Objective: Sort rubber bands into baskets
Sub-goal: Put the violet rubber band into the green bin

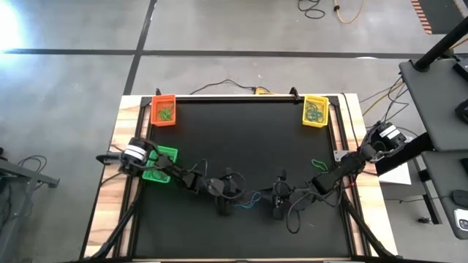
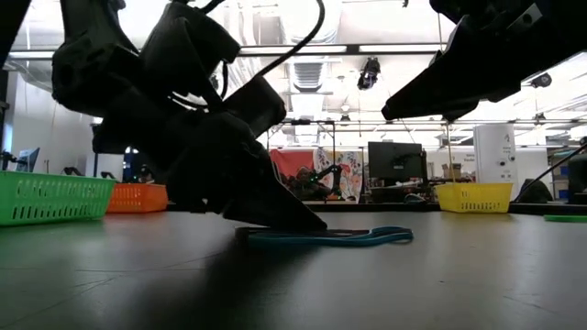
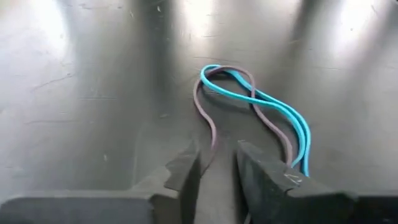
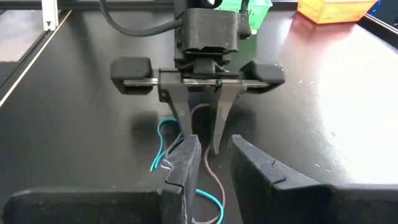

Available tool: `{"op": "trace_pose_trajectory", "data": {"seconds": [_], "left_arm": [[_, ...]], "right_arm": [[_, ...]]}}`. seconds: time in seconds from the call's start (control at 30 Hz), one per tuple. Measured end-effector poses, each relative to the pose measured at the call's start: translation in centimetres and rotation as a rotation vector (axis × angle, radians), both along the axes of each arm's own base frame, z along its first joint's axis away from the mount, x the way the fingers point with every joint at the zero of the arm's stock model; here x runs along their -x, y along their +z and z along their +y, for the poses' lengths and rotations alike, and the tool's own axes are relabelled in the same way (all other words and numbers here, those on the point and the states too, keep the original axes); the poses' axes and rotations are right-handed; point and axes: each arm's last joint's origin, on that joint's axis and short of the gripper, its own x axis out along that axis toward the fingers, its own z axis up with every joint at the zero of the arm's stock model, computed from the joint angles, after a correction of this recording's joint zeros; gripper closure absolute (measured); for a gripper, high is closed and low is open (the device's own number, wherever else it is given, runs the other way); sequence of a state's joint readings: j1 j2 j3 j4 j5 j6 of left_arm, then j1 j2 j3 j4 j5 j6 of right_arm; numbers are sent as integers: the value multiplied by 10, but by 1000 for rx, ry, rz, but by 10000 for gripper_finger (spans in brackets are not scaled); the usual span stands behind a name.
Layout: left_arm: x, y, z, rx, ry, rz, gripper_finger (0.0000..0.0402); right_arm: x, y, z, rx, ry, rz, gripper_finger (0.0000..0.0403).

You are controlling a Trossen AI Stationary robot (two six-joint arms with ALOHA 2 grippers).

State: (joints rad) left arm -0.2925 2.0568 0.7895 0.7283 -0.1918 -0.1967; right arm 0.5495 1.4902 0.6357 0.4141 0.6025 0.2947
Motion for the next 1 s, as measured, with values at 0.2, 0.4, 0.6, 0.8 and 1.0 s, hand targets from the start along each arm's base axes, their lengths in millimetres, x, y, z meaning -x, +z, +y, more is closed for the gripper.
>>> {"op": "trace_pose_trajectory", "data": {"seconds": [0.2,0.4,0.6,0.8,1.0], "left_arm": [[2,-9,6,-41,24,17,370],[2,-10,12,-43,33,24,399],[6,8,15,-51,36,22,401],[20,57,22,-147,87,16,401],[50,83,32,-192,150,99,401]], "right_arm": [[0,0,0,-1,0,0,321],[0,0,0,-1,0,0,321],[0,0,0,-4,-2,2,321],[3,-5,-2,-26,-27,44,321],[3,-6,-2,-48,-41,51,321]]}}
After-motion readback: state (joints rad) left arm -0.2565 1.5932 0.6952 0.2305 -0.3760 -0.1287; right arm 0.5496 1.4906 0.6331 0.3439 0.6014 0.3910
